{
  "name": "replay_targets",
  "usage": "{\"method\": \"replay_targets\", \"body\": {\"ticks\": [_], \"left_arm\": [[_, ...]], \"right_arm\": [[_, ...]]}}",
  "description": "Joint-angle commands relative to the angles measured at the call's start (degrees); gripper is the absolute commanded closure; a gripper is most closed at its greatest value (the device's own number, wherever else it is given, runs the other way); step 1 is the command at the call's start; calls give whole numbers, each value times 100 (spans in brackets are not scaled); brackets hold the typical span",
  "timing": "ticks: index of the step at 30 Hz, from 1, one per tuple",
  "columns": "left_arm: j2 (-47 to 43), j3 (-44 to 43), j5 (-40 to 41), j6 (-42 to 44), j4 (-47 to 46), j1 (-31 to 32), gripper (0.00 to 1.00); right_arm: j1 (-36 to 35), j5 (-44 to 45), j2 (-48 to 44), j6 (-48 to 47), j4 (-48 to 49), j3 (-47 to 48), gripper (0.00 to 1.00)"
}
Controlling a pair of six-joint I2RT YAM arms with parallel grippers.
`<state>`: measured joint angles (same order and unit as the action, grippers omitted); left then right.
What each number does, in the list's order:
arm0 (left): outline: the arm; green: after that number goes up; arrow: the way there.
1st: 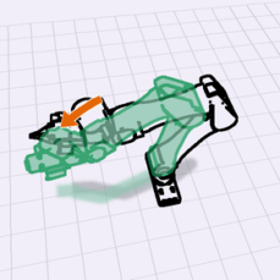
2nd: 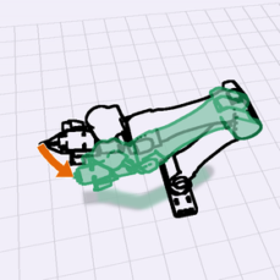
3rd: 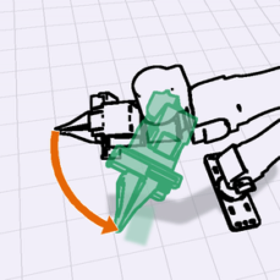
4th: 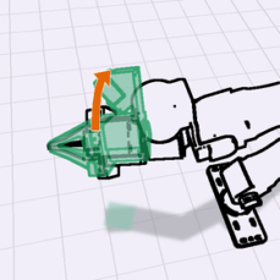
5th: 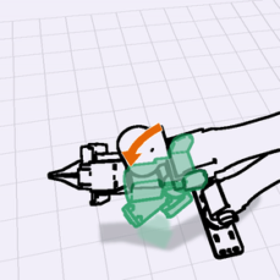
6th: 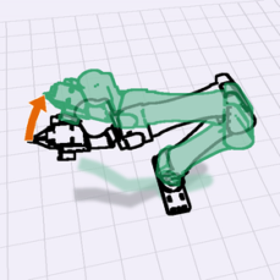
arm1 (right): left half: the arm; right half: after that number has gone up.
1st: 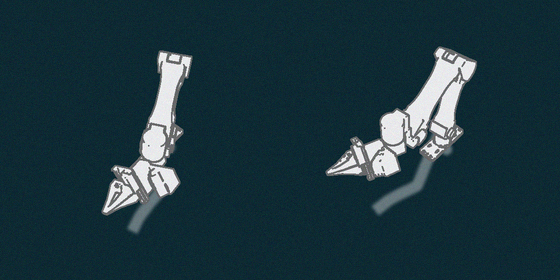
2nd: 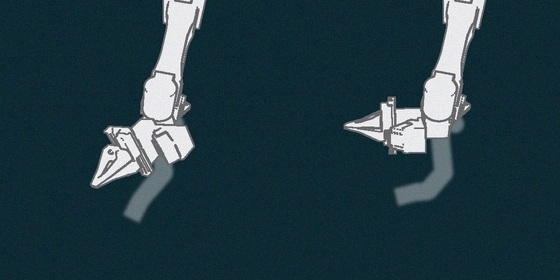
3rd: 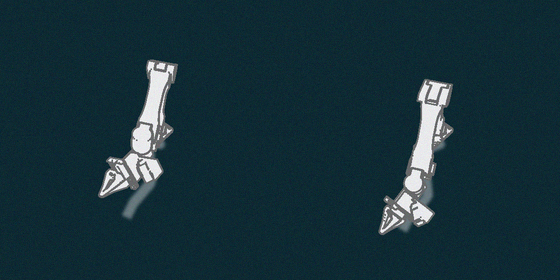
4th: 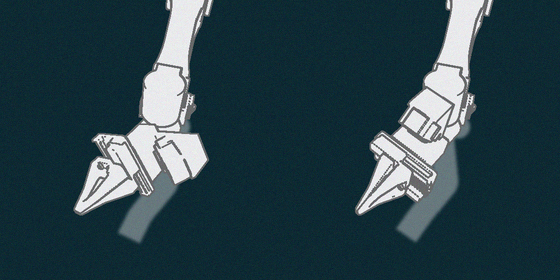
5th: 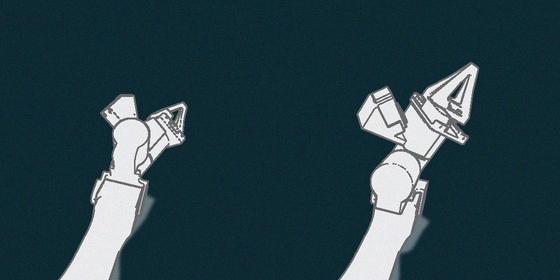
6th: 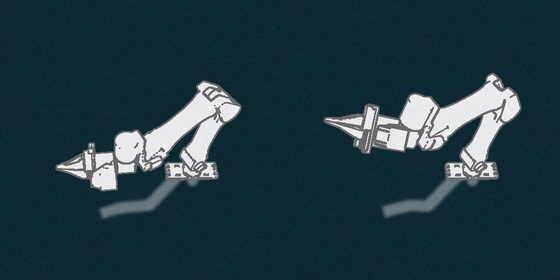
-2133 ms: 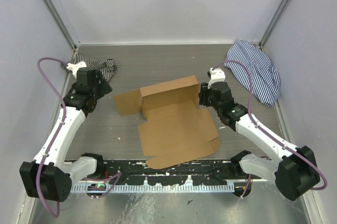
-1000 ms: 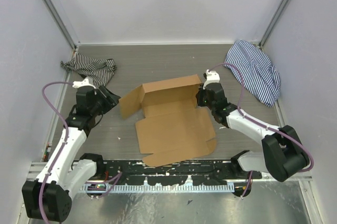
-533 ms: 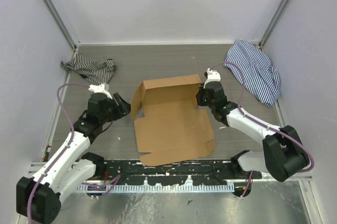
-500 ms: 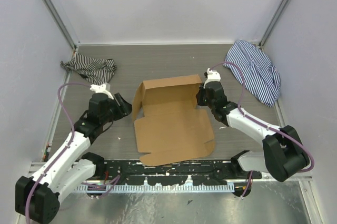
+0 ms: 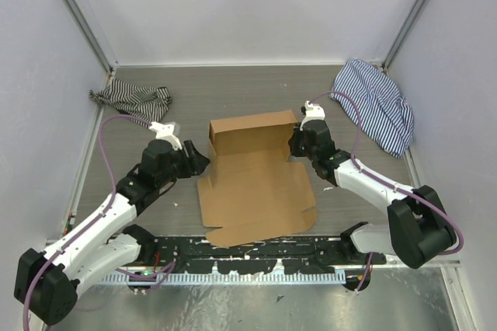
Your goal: Fold the paper box
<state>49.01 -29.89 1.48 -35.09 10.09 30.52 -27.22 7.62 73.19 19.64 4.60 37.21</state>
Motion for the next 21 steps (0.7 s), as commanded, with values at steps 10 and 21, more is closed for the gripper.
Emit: {"method": "replay_targets", "body": {"ticks": [10, 21], "left_arm": [[-41, -99, 637, 196, -629, 789, 40], [702, -155, 1997, 558, -1188, 1199, 40]], "right_arm": [[-2, -217, -19, 102, 240, 148, 97], [-124, -471, -396, -26, 423, -199, 97]]}}
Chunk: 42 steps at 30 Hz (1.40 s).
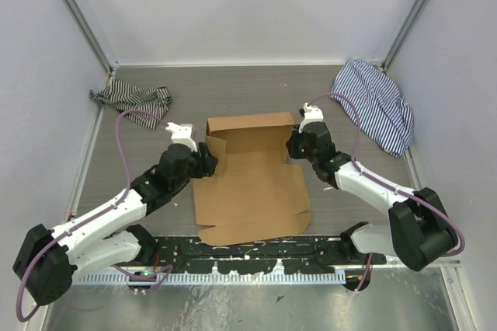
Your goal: Fold the paper box
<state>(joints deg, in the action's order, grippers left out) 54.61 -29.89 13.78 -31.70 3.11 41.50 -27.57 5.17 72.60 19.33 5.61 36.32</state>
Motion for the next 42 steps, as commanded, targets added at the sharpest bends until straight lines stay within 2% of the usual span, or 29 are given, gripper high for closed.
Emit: {"method": "replay_targets", "body": {"ticks": [1, 8, 16, 24, 31, 37, 40, 42], "left_arm": [[183, -145, 868, 238, -555, 128, 40], [351, 32, 1442, 444, -1373, 349, 41], [725, 286, 1833, 749, -2263, 465, 48], [1137, 386, 2779, 947, -2710, 695, 65], [1461, 455, 3589, 995, -3173, 805, 88], [1682, 401, 4181, 1000, -3228, 900, 96], [1925, 310, 4885, 993, -3152, 1012, 100], [2239, 89, 5592, 921, -2714, 1124, 100]], "right_arm": [[-107, -220, -382, 17, 338, -151, 97], [-251, -210, -595, 1, 434, -365, 97], [-336, -201, -665, -28, 445, -352, 97], [-406, -197, -717, -9, 526, -396, 97], [-501, -179, -779, 22, 565, -439, 97], [-571, -127, -804, 42, 560, -429, 97], [-603, -104, -817, 91, 564, -424, 97], [-638, -82, -807, 137, 573, -429, 97]]}}
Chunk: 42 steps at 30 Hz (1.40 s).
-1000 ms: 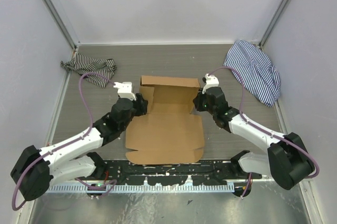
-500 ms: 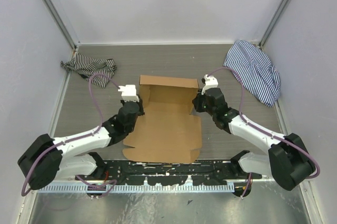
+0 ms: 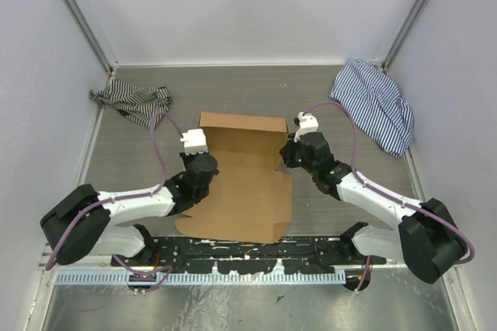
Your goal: Fold the paper box
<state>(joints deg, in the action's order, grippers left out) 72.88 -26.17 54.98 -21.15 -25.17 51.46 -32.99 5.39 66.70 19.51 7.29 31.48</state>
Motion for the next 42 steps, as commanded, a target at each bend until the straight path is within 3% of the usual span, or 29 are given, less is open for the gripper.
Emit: {"method": "replay_targets", "body": {"ticks": [1, 5, 8, 12, 15, 18, 19, 20, 21, 25, 29, 33, 38, 42], "left_arm": [[546, -418, 1760, -136, 213, 173, 100], [1056, -754, 2460, -207, 663, 299, 100], [1248, -1153, 2755, -1429, 2187, 299, 100], [1635, -1994, 2929, -3915, 4933, 303, 100], [2207, -2703, 3028, -6008, 7584, 351, 100], [3040, -3548, 3167, -8983, 10759, 500, 100], [3386, -3835, 3201, -10409, 11975, 550, 98], [3715, -4077, 3259, -11058, 12619, 610, 94], [3883, -4167, 3198, -11015, 12693, 635, 92], [3806, -3906, 2978, -11474, 12687, 820, 64], [3558, -3844, 2934, -11334, 12695, 972, 54], [3302, -3858, 2888, -11086, 12689, 1106, 27], [2985, -3846, 2779, -10955, 12686, 1337, 14], [2671, -3894, 2820, -10824, 12686, 1726, 13]], "right_arm": [[-118, -93, -212, 137, 400, 63, 97], [-200, -40, -168, 182, 380, 97, 97], [-246, -12, -173, 194, 363, 115, 97], [-283, 40, -182, 194, 311, 152, 97], [-303, 71, -130, 187, 292, 182, 97], [-329, 87, -51, 199, 276, 228, 97], [-338, 88, -25, 222, 280, 245, 96], [-352, 93, 3, 239, 282, 277, 96], [-368, 105, 30, 260, 276, 292, 94], [-417, 180, 85, 293, 154, 419, 91], [-427, 272, 99, 282, 53, 511, 87], [-422, 316, 198, 294, -25, 621, 86], [-431, 434, 350, 367, -185, 797, 83], [-432, 648, 477, 480, -404, 950, 83]]}}
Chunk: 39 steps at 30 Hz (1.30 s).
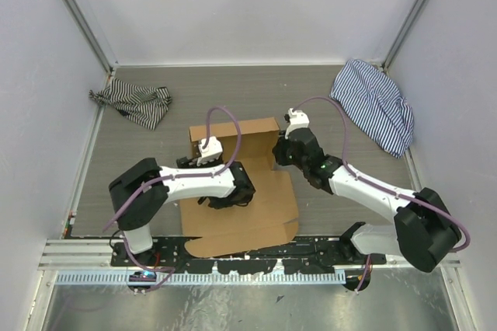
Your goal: Fold the paper box
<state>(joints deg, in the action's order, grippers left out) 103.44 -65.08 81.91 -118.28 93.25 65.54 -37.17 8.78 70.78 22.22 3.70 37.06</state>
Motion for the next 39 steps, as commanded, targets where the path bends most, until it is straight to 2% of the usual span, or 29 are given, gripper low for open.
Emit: {"method": "replay_targets", "body": {"ticks": [1, 7, 13, 16, 20, 22, 23, 25, 26, 27, 28, 30, 32, 36, 38, 39], "left_arm": [[-458, -29, 157, -1072, 845, 438, 13], [-944, -80, 143, -788, 846, 1010, 13], [-1692, 93, -26, -188, 847, 1119, 13], [-2408, 512, -60, -140, 817, 1115, 13], [-3821, 1404, -49, 506, 195, 1113, 15], [-4729, 1897, -74, 1718, -930, 1118, 18], [-5262, 2152, -168, 3265, -1786, 1117, 17], [-6467, 2910, -775, 6760, -4802, 1122, 16], [-7106, 3428, -1461, 8314, -6390, 1107, 16], [-7900, 3788, -2142, 8989, -7355, 1076, 18], [-8311, 3951, -2559, 9108, -7630, 1049, 20], [-8525, 3799, -2972, 9554, -7640, 991, 22], [-8162, 3283, -3215, 10064, -7362, 987, 21], [-6859, 2415, -3461, 11142, -7280, 899, 12], [-6237, 2108, -4193, 11022, -7238, 299, 9], [-6005, 2039, -4971, 10797, -7280, -226, 10]], "right_arm": [[-16, 310, 107, 235, -95, 436, 83], [-14, 758, 354, 438, -380, 675, 83], [-14, 992, 698, 500, -705, 1043, 84], [-18, 1036, 739, 509, -724, 1094, 84], [-18, 1034, 767, 511, -731, 1127, 84], [-13, 1026, 806, 496, -743, 1127, 84], [-10, 1014, 832, 485, -747, 1130, 84], [-8, 999, 902, 456, -779, 1151, 84], [-10, 1004, 937, 433, -783, 1174, 84], [-10, 1003, 983, 414, -790, 1196, 84], [-3, 1005, 1036, 395, -798, 1220, 84], [-4, 978, 1127, 366, -785, 1263, 84], [-3, 927, 1206, 342, -755, 1293, 84], [-3, 853, 1326, 273, -712, 1369, 84], [46, 840, 1369, 228, -717, 1429, 84], [81, 826, 1387, 202, -734, 1469, 83]]}}
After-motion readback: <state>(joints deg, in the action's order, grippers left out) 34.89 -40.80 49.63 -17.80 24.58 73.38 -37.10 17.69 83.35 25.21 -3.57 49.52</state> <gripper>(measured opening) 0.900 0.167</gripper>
